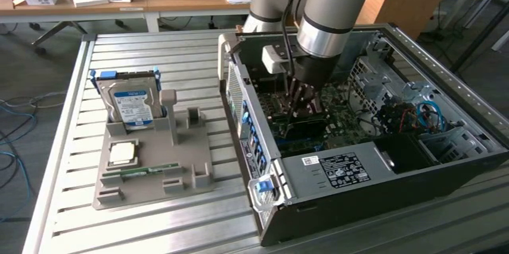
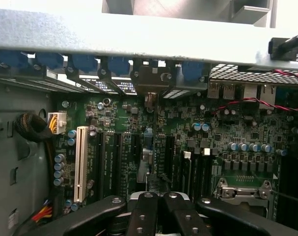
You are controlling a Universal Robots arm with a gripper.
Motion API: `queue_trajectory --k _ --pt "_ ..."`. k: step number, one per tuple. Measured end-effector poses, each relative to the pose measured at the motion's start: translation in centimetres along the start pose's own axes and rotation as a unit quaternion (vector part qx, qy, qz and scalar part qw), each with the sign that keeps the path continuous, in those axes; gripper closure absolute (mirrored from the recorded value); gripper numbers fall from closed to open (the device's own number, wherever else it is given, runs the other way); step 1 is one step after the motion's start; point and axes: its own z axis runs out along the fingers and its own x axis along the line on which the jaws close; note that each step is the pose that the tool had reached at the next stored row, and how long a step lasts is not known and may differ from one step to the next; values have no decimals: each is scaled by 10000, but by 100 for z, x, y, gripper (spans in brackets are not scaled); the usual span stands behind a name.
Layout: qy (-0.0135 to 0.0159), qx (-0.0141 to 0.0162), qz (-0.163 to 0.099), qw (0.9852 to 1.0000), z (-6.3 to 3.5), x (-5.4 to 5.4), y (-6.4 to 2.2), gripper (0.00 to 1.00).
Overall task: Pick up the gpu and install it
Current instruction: 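Press down on the gpu until it lock into place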
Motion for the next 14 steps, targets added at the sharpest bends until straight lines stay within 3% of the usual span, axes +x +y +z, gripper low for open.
queue_trajectory --k 14 --pt "0 0 0 10000 19 -1 22 89"
